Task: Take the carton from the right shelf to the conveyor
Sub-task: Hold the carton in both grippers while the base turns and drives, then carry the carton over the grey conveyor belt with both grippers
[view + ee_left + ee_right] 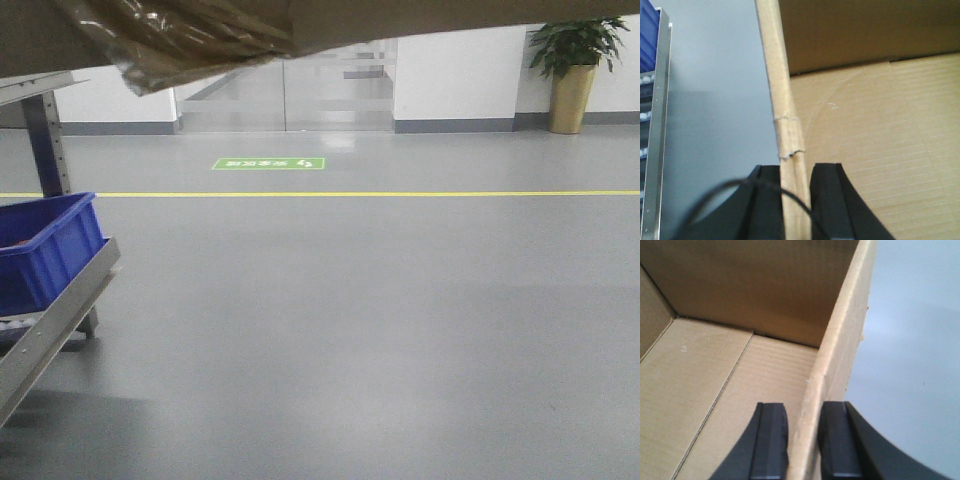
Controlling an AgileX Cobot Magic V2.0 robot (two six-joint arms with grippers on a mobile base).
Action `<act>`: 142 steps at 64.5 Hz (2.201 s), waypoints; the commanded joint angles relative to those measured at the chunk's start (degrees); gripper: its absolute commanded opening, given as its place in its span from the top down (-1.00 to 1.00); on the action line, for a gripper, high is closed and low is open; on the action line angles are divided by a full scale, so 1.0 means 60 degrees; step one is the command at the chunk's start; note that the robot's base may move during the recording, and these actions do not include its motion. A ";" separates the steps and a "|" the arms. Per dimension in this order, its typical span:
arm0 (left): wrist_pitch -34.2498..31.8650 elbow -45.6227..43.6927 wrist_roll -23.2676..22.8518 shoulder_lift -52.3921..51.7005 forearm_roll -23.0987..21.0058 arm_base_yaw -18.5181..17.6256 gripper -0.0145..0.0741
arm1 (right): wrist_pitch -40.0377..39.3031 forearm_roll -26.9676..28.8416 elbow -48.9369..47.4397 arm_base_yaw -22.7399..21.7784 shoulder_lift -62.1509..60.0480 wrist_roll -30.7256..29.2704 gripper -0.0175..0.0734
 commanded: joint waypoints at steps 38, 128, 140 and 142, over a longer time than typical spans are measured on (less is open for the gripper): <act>-0.0714 -0.0074 0.0073 0.0020 -0.0513 -0.0148 0.71 | -0.0854 0.0861 -0.0061 0.0114 -0.0061 -0.0123 0.76; -0.0714 -0.0074 0.0073 0.0025 0.0415 -0.0129 0.71 | -0.0854 0.0886 -0.0061 0.0114 -0.0061 -0.0123 0.76; -0.0714 -0.0074 0.0073 0.0025 0.1058 -0.0129 0.71 | -0.0854 0.0886 -0.0061 0.0114 -0.0061 -0.0123 0.76; -0.0714 -0.0074 0.0073 0.0025 0.1204 -0.0129 0.71 | -0.0854 0.0886 -0.0061 0.0114 -0.0061 -0.0123 0.76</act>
